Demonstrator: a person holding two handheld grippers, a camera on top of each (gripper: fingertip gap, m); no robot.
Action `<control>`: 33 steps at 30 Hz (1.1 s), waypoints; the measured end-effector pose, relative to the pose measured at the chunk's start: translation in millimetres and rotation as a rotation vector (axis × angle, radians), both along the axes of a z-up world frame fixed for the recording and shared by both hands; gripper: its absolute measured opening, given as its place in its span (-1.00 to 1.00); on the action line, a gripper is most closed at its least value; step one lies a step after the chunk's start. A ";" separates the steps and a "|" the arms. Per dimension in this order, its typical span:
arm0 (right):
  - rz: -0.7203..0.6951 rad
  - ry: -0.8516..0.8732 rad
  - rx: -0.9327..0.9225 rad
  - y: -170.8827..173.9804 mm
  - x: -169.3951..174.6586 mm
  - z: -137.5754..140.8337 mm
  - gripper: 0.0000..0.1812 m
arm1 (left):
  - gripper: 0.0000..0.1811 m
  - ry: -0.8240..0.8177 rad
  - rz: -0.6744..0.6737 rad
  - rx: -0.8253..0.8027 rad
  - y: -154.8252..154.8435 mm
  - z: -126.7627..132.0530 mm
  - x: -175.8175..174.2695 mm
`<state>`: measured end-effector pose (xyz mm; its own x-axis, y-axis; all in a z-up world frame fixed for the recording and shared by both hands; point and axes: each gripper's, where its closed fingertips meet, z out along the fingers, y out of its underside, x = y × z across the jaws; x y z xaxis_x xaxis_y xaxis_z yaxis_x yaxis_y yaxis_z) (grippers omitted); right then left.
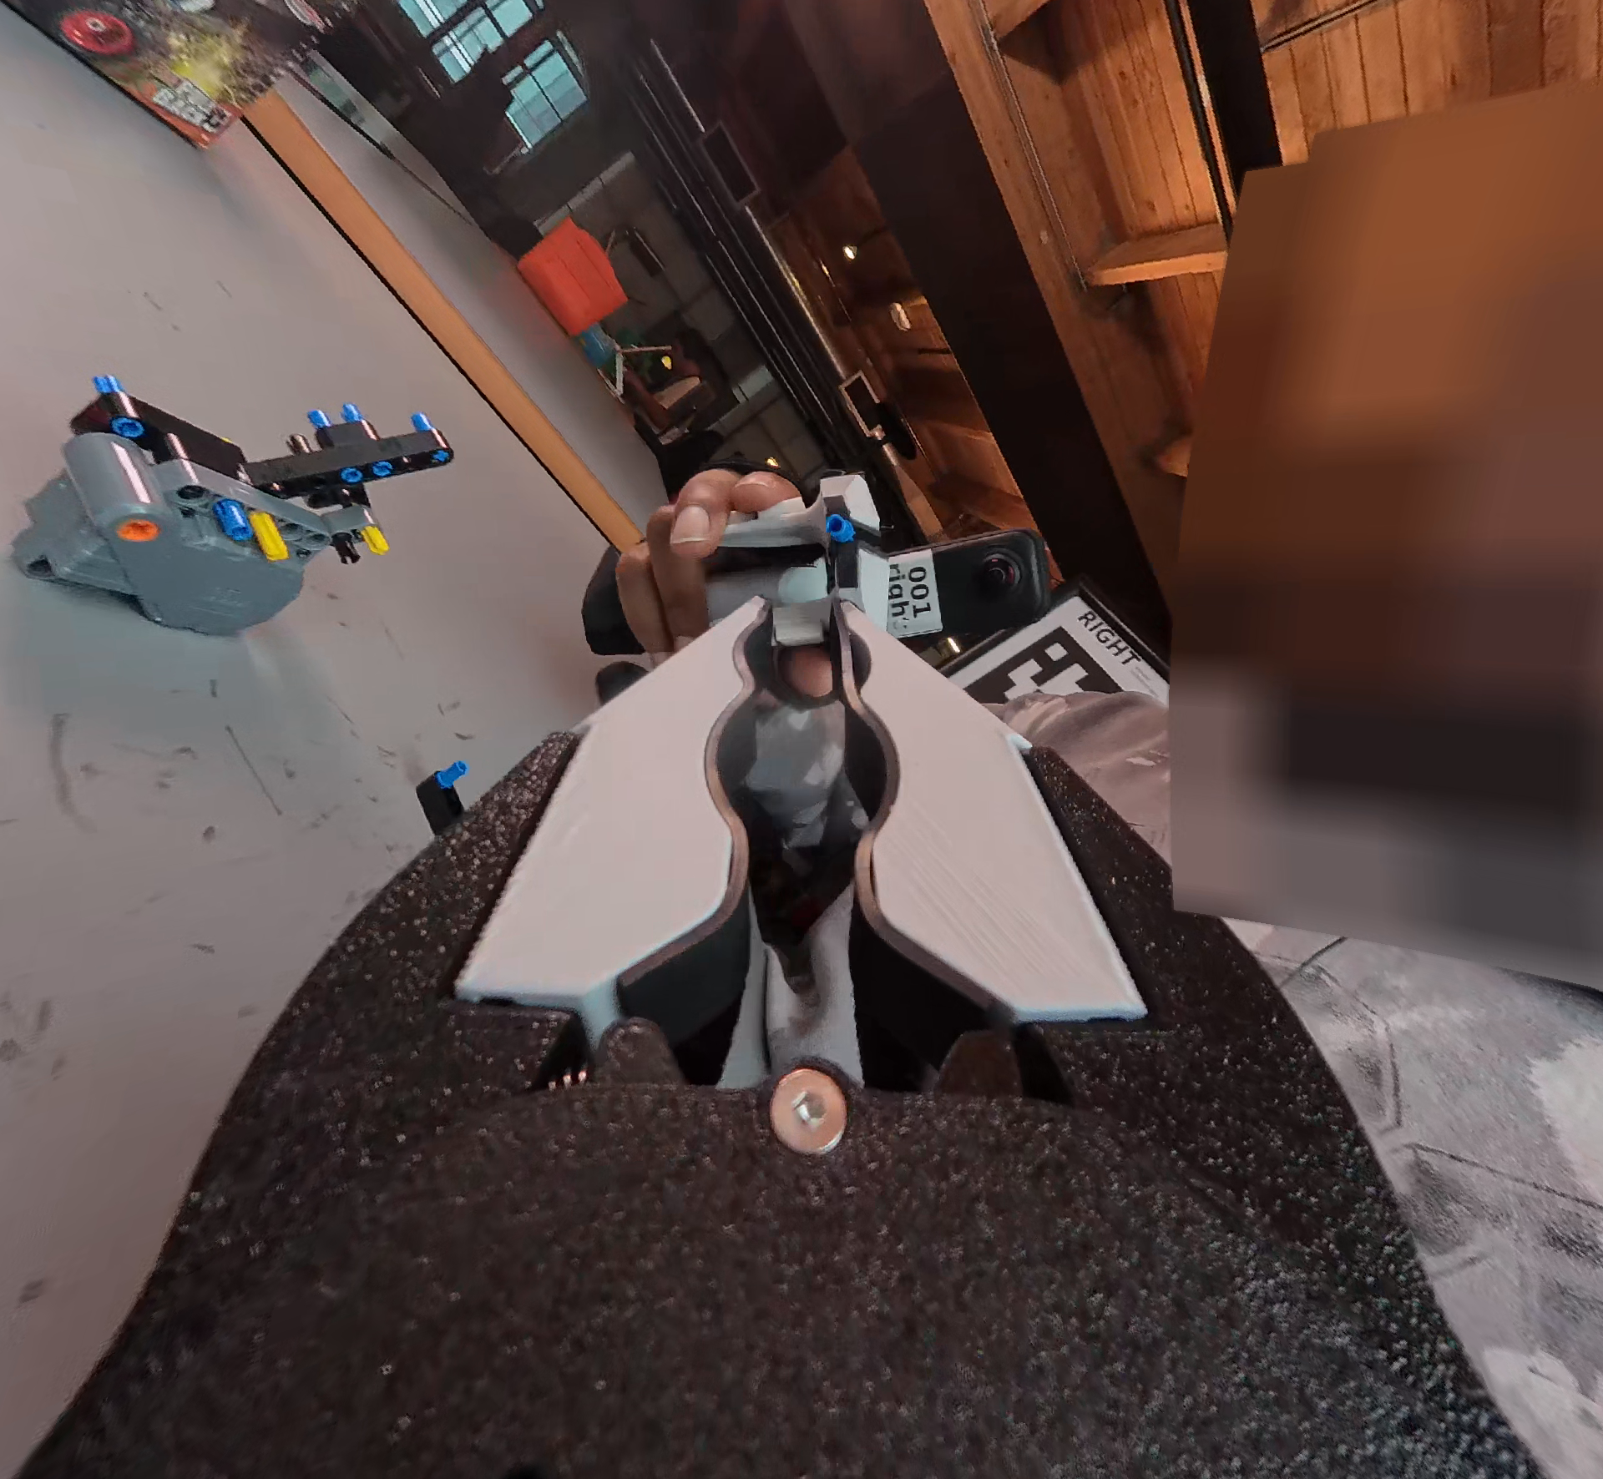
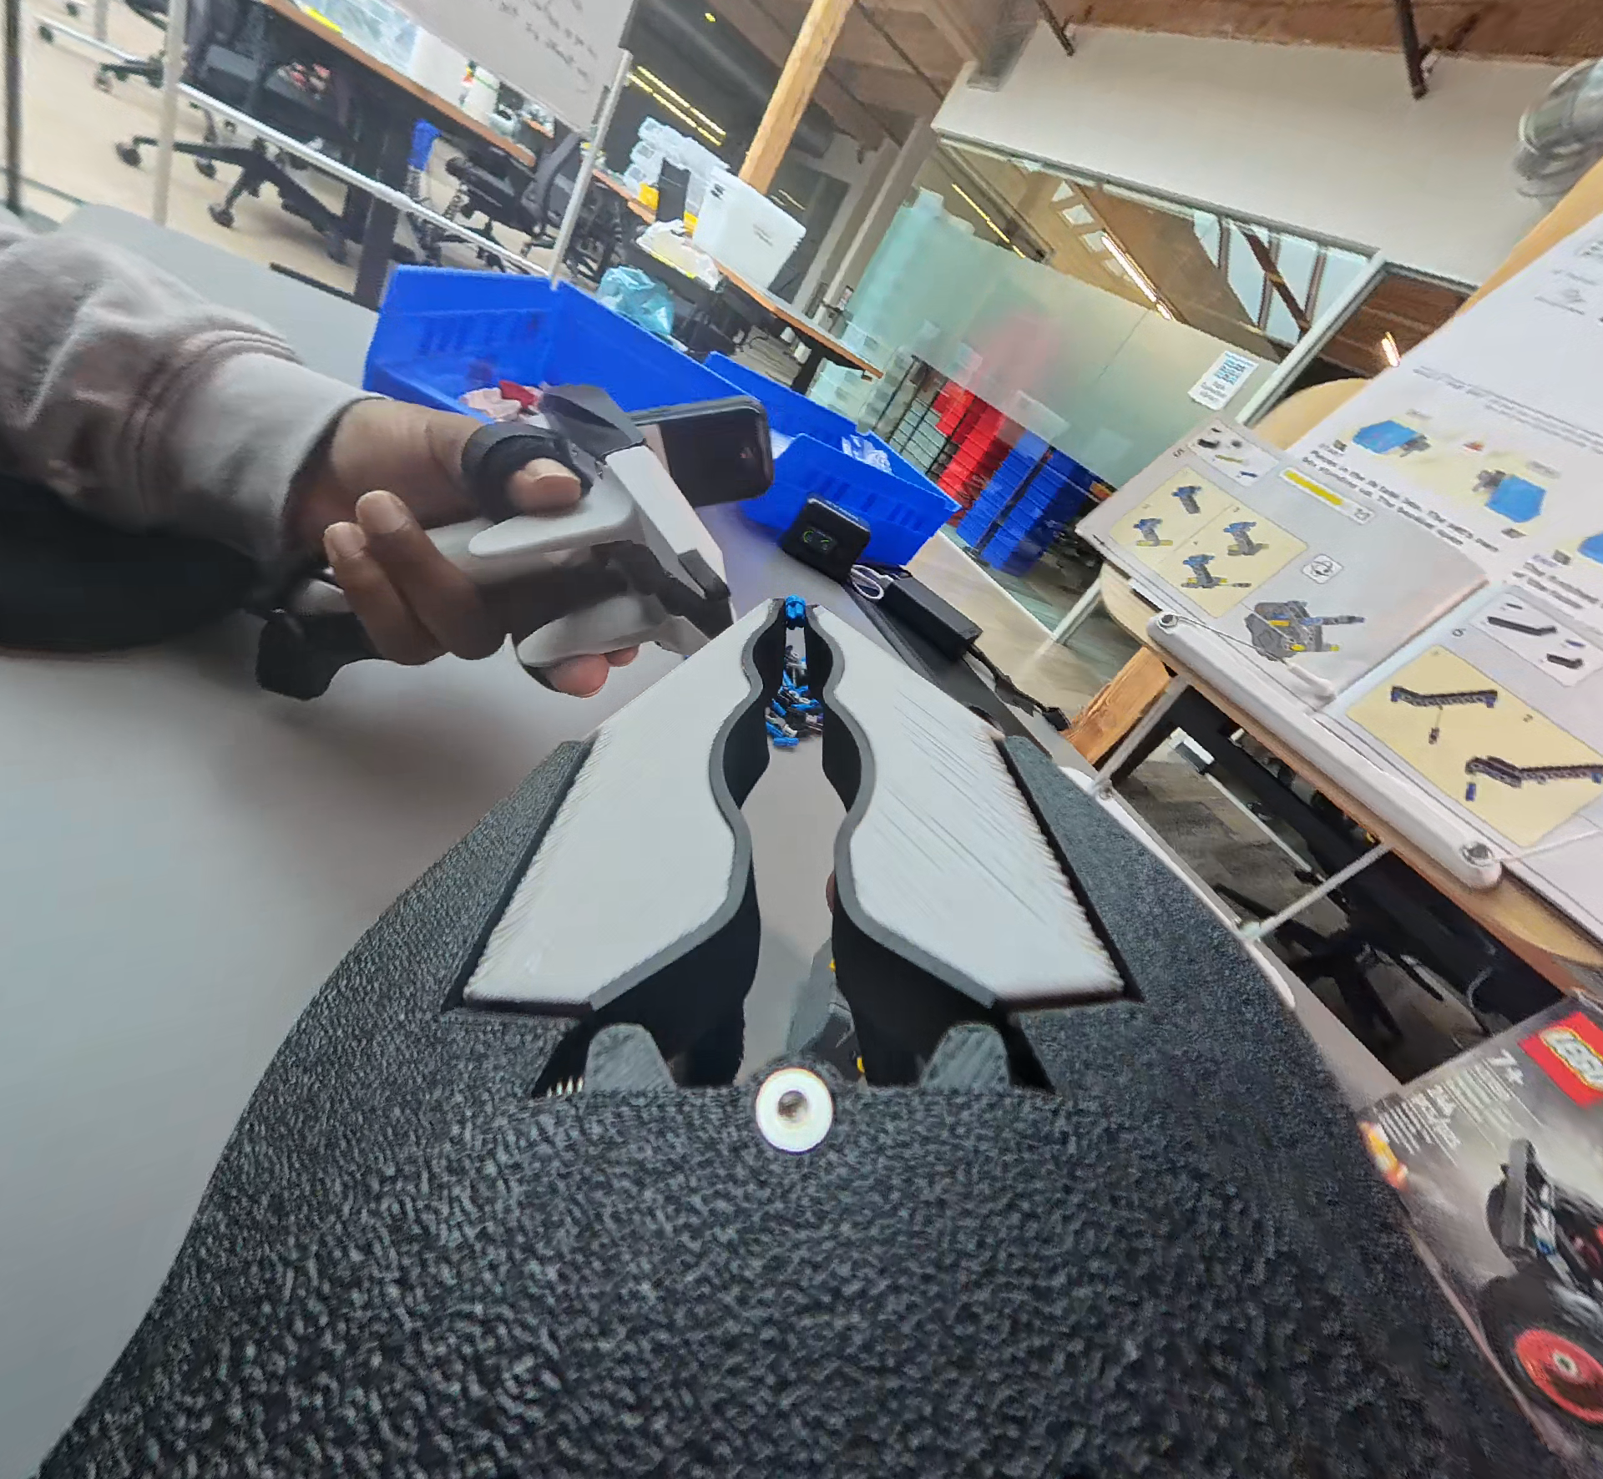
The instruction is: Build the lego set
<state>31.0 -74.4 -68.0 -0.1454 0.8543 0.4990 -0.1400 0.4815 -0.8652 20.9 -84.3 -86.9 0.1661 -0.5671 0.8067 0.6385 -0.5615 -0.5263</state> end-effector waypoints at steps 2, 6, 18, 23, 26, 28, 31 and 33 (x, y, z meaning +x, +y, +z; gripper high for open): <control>-0.027 -0.033 -0.001 5.3 -2.9 -3.8 -0.96 | -0.84 0.061 0.070 0.013 3.9 -0.4 -3.1; -0.065 -0.187 0.073 7.7 -11.3 -34.4 -0.95 | -0.82 0.394 0.224 0.070 9.9 -7.8 -6.4; -0.065 -0.179 0.265 -1.2 -12.3 -45.6 -0.95 | -0.82 0.568 0.178 -0.001 8.1 -31.8 7.4; -0.047 -0.141 0.460 -4.7 -8.9 -53.7 -0.95 | -0.77 0.541 0.156 -0.027 8.1 -33.4 6.8; -0.059 -0.157 0.461 -3.2 -10.1 -56.7 -0.95 | -0.83 0.544 0.157 -0.034 6.4 -33.3 3.9; -0.076 -0.158 0.460 -1.3 -11.6 -56.3 -0.95 | -0.82 0.586 0.175 -0.045 7.8 -37.9 2.7; -0.089 -0.165 0.464 -1.3 -13.2 -57.3 -0.95 | -0.79 0.629 0.184 -0.044 8.9 -41.2 5.5; -0.086 -0.164 0.467 -3.3 -13.1 -58.0 -0.95 | -0.79 0.647 0.191 -0.038 9.4 -41.8 6.1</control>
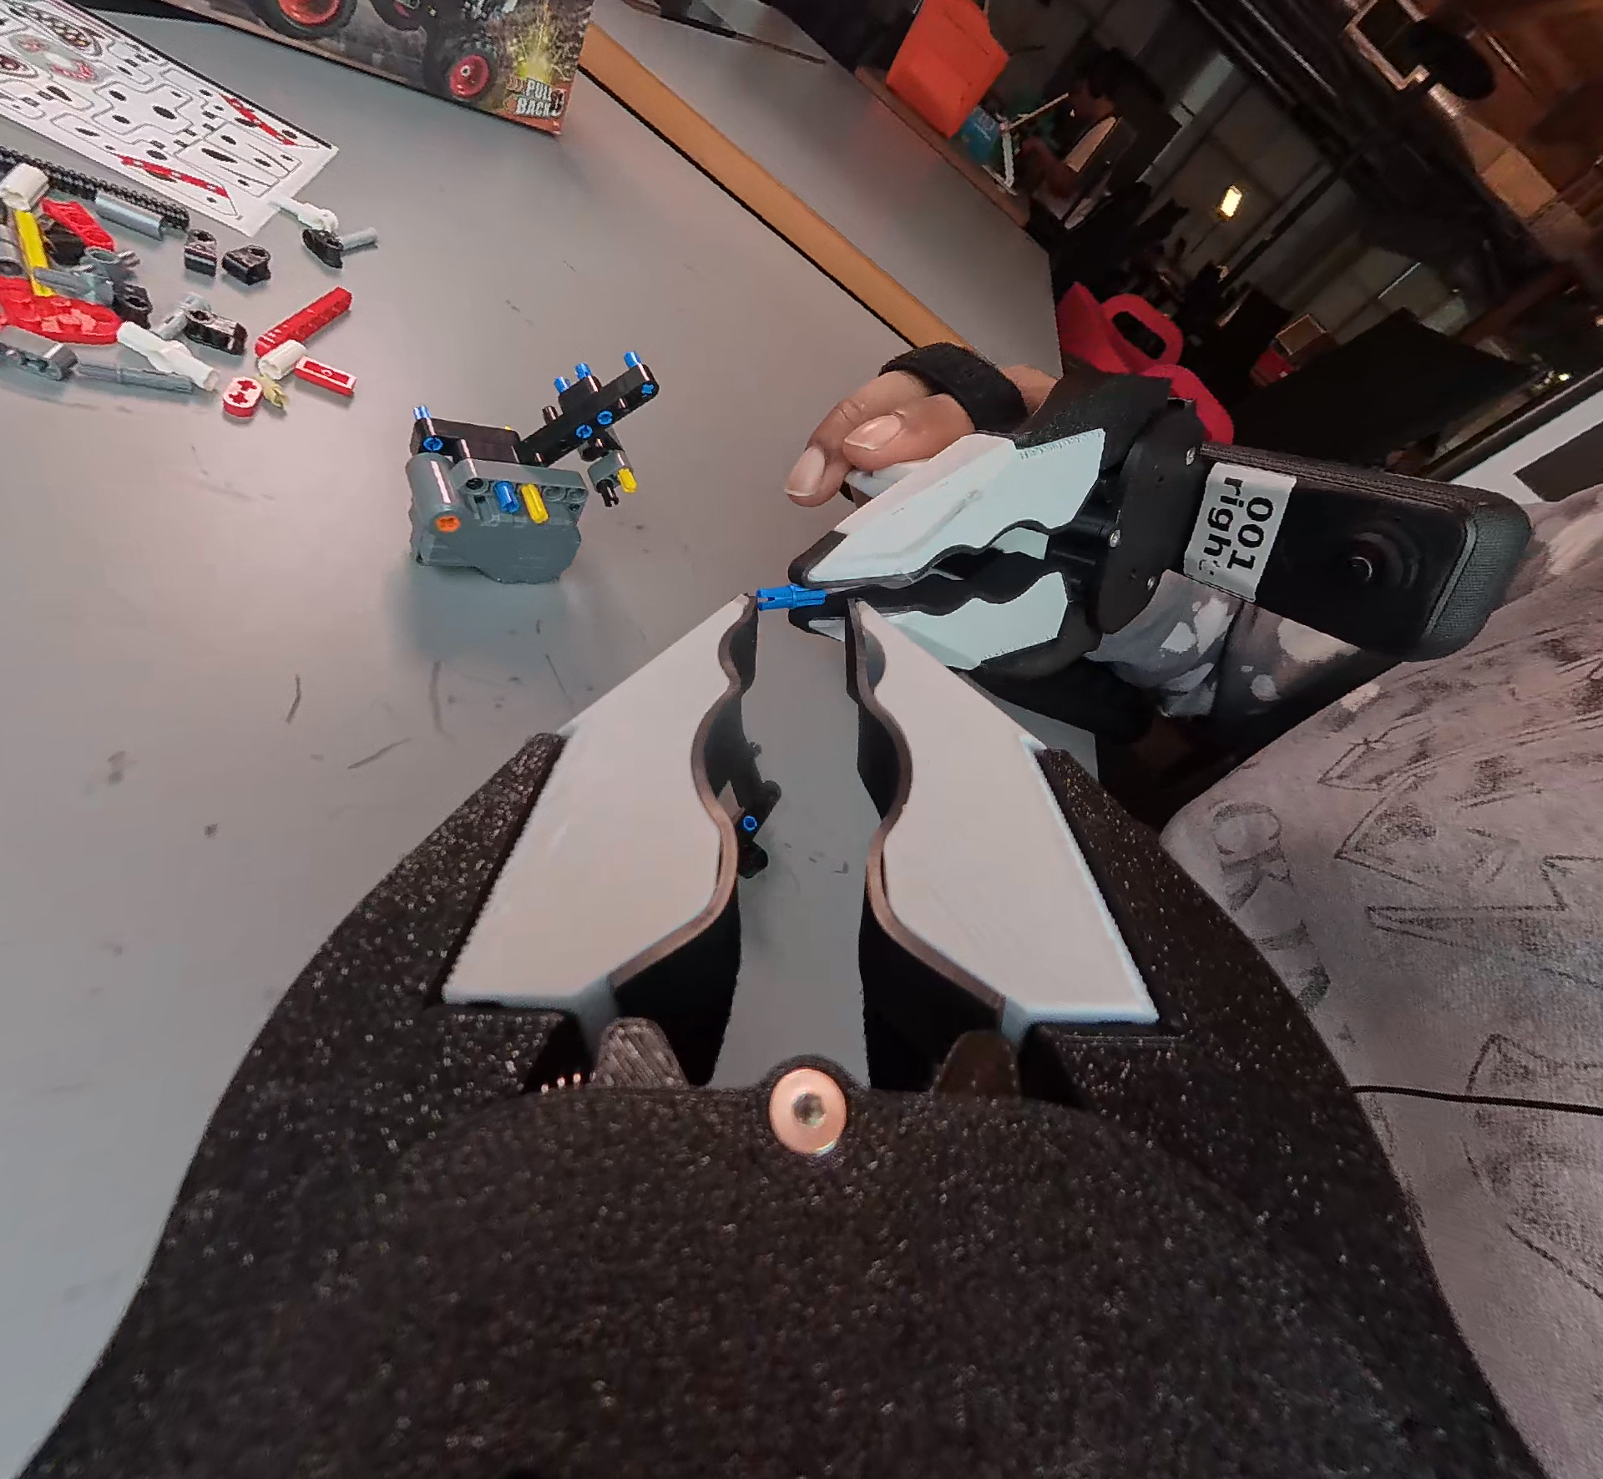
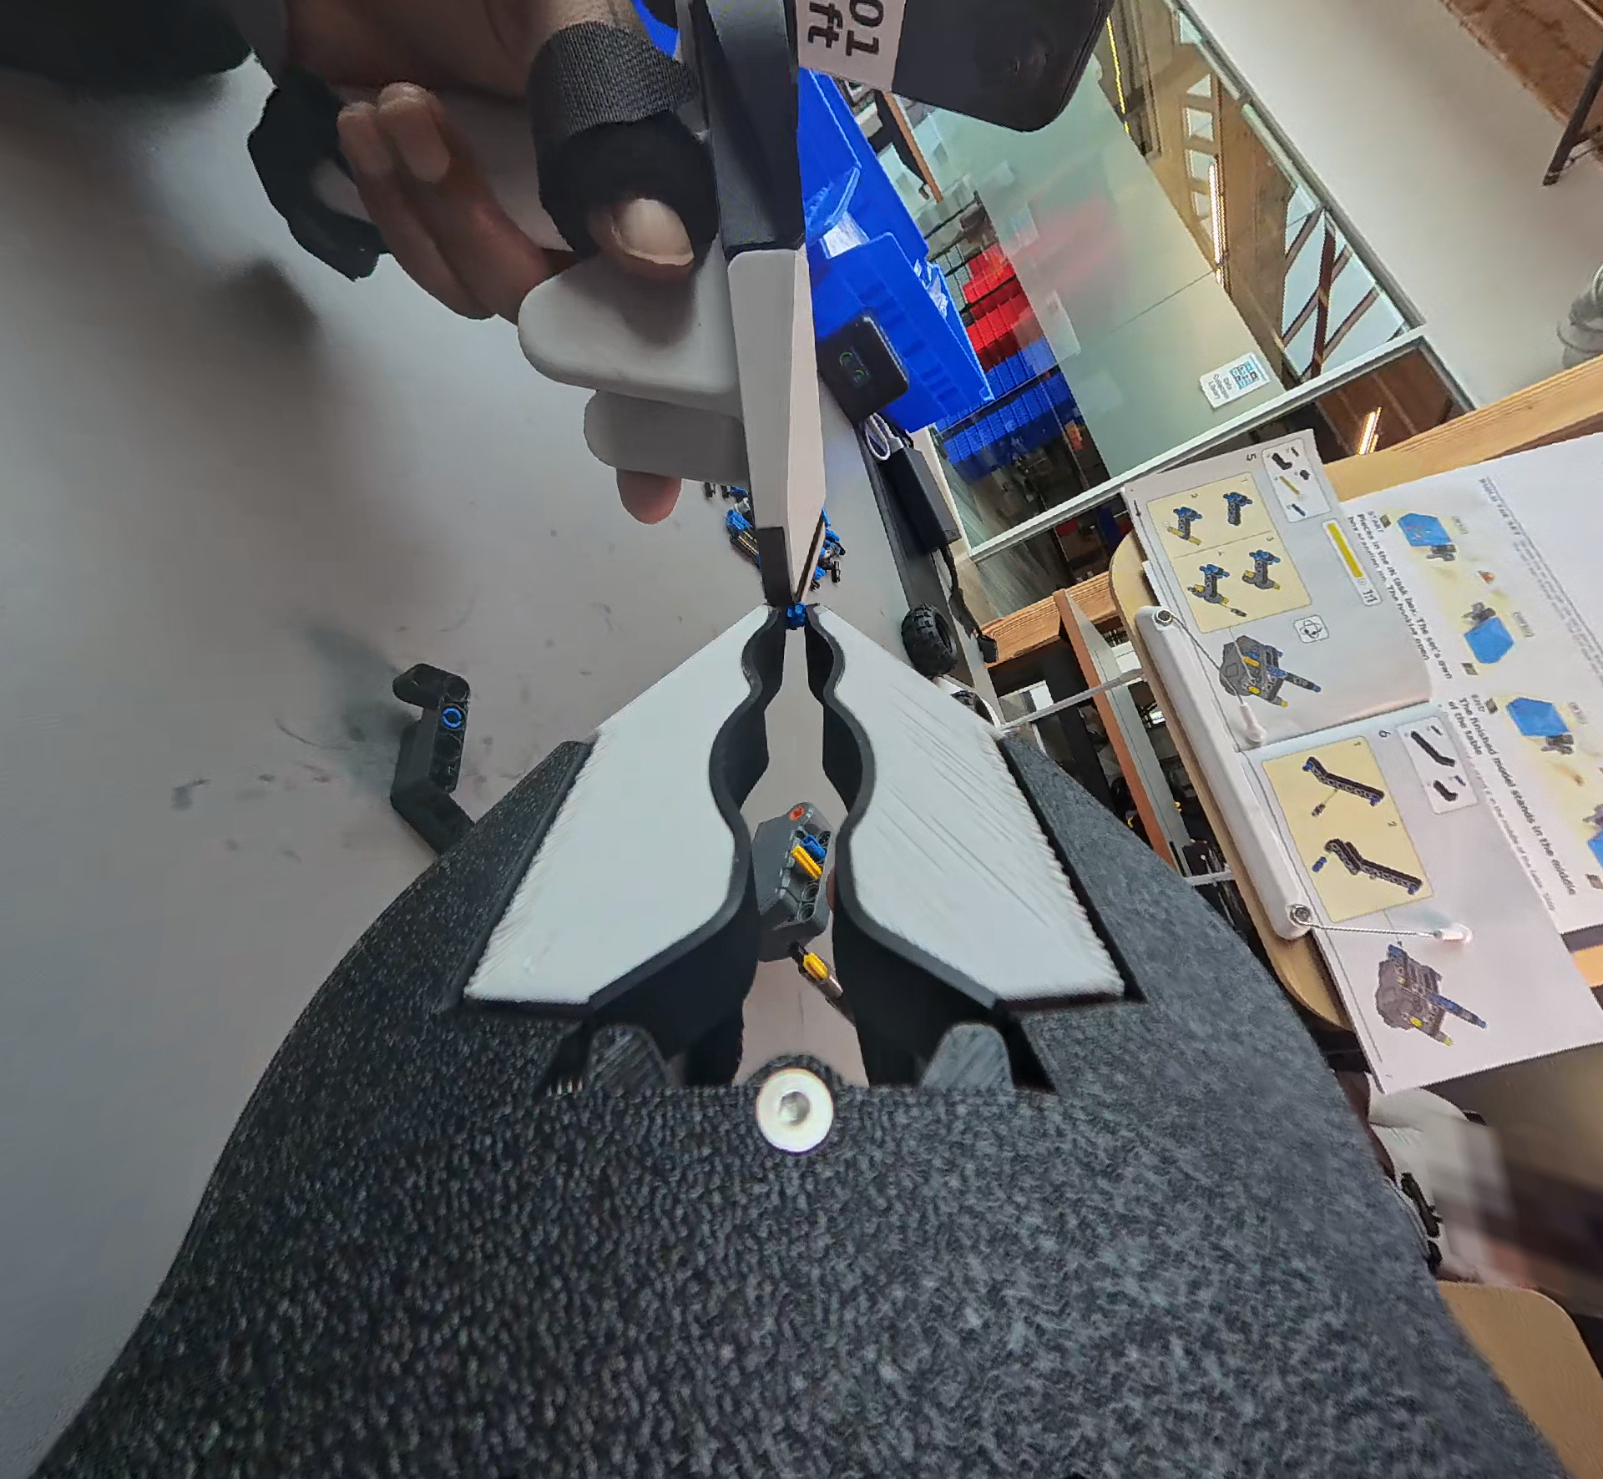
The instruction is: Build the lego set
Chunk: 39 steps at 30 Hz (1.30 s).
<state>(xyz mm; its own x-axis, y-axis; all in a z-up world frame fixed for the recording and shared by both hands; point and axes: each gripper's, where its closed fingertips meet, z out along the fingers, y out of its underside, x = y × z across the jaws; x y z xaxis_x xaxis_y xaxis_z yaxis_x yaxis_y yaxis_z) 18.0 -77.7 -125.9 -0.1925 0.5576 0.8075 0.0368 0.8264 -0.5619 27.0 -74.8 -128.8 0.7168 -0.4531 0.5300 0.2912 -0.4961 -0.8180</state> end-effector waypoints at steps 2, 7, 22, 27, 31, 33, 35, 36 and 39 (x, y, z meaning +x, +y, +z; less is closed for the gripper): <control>-0.004 -0.001 0.005 0.4 -0.3 -0.6 -0.95 | -0.79 0.015 0.005 0.002 0.3 -0.5 -0.3; 0.053 0.007 -0.006 -5.3 3.0 -0.4 -0.95 | -0.78 0.014 -0.039 0.007 -3.8 -0.5 3.9; 0.268 0.012 -0.207 -30.6 21.0 13.7 -0.95 | -0.82 -0.343 -0.306 -0.048 -25.3 13.5 26.8; 0.281 -0.008 -0.236 -33.4 22.8 14.0 -0.95 | -0.83 -0.425 -0.348 -0.080 -28.0 14.2 29.1; 0.271 -0.010 -0.209 -32.7 23.3 13.5 -0.94 | -0.84 -0.478 -0.364 -0.112 -27.9 13.6 29.8; 0.274 -0.020 -0.194 -33.0 24.2 12.3 -0.94 | -0.85 -0.497 -0.376 -0.131 -28.5 12.5 30.9; 0.285 -0.033 -0.197 -34.6 26.0 11.6 -0.94 | -0.84 -0.515 -0.395 -0.148 -30.2 11.8 32.5; 0.291 -0.042 -0.199 -35.4 26.8 11.1 -0.94 | -0.84 -0.518 -0.405 -0.156 -31.2 11.2 33.3; 0.302 -0.087 -0.199 -36.3 29.1 6.4 -0.95 | -0.84 -0.497 -0.405 -0.181 -31.4 5.9 34.4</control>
<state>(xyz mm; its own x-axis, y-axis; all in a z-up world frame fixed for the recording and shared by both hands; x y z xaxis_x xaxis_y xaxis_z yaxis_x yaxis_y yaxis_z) 47.1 -114.0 -119.6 -0.4354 0.6097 0.6623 -0.1368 0.6824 -0.7181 61.4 -106.2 -122.9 0.1592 -0.5081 0.8465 0.3745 -0.7622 -0.5280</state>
